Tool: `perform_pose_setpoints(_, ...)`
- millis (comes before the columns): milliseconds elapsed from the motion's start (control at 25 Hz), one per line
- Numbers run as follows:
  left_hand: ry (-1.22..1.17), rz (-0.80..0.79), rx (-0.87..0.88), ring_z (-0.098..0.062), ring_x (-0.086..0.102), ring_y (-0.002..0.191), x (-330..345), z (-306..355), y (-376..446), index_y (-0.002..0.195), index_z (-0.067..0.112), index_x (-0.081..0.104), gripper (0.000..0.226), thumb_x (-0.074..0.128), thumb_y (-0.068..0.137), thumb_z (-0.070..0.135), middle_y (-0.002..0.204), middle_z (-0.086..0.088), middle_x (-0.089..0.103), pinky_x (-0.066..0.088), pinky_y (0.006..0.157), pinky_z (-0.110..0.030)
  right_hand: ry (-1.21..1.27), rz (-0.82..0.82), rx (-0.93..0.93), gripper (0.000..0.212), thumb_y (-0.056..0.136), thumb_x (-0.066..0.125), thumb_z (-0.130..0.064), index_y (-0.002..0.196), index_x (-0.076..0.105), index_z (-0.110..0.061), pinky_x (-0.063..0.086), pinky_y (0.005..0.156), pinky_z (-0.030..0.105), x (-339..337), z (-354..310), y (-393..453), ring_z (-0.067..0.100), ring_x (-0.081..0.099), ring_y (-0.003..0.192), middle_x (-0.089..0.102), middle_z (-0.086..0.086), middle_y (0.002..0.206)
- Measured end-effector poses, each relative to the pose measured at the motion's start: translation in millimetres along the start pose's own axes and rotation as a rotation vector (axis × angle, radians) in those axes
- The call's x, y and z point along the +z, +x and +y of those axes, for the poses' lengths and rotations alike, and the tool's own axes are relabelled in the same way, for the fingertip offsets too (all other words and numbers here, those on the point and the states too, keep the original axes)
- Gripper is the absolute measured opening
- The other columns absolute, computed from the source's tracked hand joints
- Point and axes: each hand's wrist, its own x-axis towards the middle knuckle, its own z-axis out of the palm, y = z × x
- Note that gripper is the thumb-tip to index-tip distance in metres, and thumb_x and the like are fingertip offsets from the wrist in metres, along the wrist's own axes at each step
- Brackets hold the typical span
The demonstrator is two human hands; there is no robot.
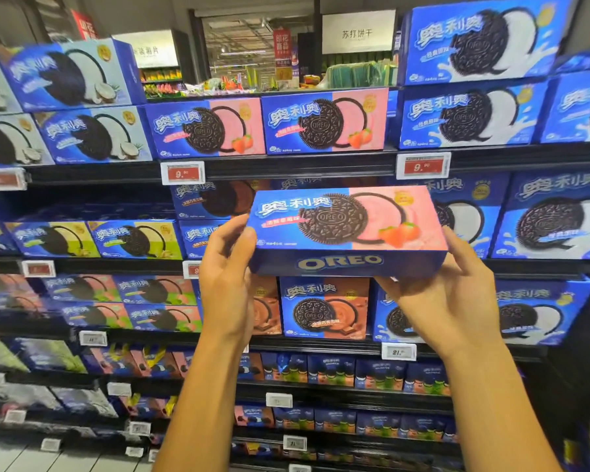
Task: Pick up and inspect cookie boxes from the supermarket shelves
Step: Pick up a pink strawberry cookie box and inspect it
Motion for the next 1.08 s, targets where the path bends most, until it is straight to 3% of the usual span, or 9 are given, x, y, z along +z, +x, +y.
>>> perform_pose_setpoints(120,-0.019,0.001,0.101,-0.01,0.063,0.105,-5.9,-0.5,2.5,0.114,0.02,0.059,0.029,0.065,0.086,0.018,0.102,0.015,0.071,0.054,0.072,-0.017,-0.052,-0.129,-0.034,0.053,0.09,0.066,-0.037,0.14,0.058,-0.019,0.043,0.107,0.052,4.6,0.7,0.2,0.027,0.062,0.121,0.063,0.009,0.136)
perform_pose_setpoints(240,-0.072,-0.079,0.167,-0.008,0.062,0.105,-12.1,-0.5,1.6,0.125,0.018,0.052,0.042,0.058,0.087,0.001,0.104,0.016,0.069,0.055,0.08,-0.021,-0.057,-0.144,-0.053,0.078,0.076,0.081,-0.04,0.145,0.052,-0.018,0.057,0.089,0.045,7.4,6.5,-1.8,0.014,0.071,0.086,0.074,0.001,0.108)
perform_pose_setpoints(440,-0.122,-0.154,0.115,-0.014,0.056,0.12,-18.2,-2.8,2.1,0.132,0.017,0.05,0.048,0.053,0.086,0.0,0.121,0.007,0.065,0.055,0.087,-0.025,-0.029,-0.115,-0.066,0.108,0.061,0.093,-0.036,0.153,0.038,-0.017,0.062,0.076,0.037,2.2,10.2,0.4,0.009,0.072,0.079,0.07,0.002,0.118)
perform_pose_setpoints(560,-0.125,-0.18,0.087,-0.019,0.057,0.12,-21.1,-6.7,3.9,0.132,0.014,0.051,0.047,0.053,0.087,0.002,0.127,0.0,0.063,0.055,0.088,-0.028,-0.038,-0.136,-0.075,0.099,0.063,0.092,-0.037,0.148,0.045,-0.014,0.062,0.072,0.035,-1.8,11.9,0.9,0.011,0.072,0.079,0.073,0.003,0.11)
perform_pose_setpoints(680,-0.079,-0.176,0.076,-0.019,0.059,0.117,-25.2,-12.3,9.8,0.126,0.019,0.059,0.042,0.054,0.088,0.003,0.124,0.003,0.066,0.053,0.09,-0.028,-0.129,-0.181,-0.096,0.058,0.076,0.081,-0.031,0.129,0.063,-0.013,0.061,0.076,0.035,-9.7,13.0,2.3,0.015,0.072,0.077,0.075,0.004,0.095)
perform_pose_setpoints(720,-0.055,-0.17,0.061,-0.018,0.06,0.117,-25.9,-14.2,11.9,0.126,0.019,0.059,0.041,0.056,0.087,0.005,0.123,0.004,0.066,0.053,0.09,-0.027,-0.199,-0.169,-0.117,0.051,0.08,0.073,-0.027,0.128,0.062,-0.011,0.061,0.078,0.037,-10.8,12.0,1.7,0.017,0.072,0.078,0.074,0.006,0.1)
perform_pose_setpoints(840,0.016,-0.16,0.02,-0.016,0.06,0.121,-26.6,-21.2,15.3,0.134,0.012,0.051,0.053,0.067,0.084,0.018,0.125,0.005,0.067,0.05,0.092,-0.022,-0.355,-0.176,-0.166,0.073,0.069,0.065,-0.022,0.139,0.05,-0.008,0.06,0.079,0.049,-11.0,8.0,0.1,0.028,0.073,0.083,0.068,0.018,0.118)
perform_pose_setpoints(1000,0.139,-0.154,0.026,-0.02,0.057,0.126,-26.4,-28.0,15.7,0.139,0.011,0.05,0.058,0.072,0.085,0.02,0.133,-0.004,0.063,0.049,0.098,-0.025,-0.507,-0.2,-0.237,0.09,0.059,0.081,-0.021,0.142,0.047,-0.008,0.048,0.093,0.07,-20.1,10.4,2.2,0.047,0.061,0.11,0.058,0.027,0.136)
perform_pose_setpoints(1080,0.14,-0.107,0.063,-0.023,0.056,0.127,-27.2,-29.4,14.6,0.138,0.008,0.051,0.058,0.072,0.084,0.013,0.135,-0.009,0.061,0.048,0.101,-0.028,-0.55,-0.15,-0.278,0.087,0.068,0.085,-0.025,0.144,0.046,-0.006,0.04,0.101,0.073,-29.5,13.4,5.1,0.05,0.054,0.122,0.055,0.026,0.14)
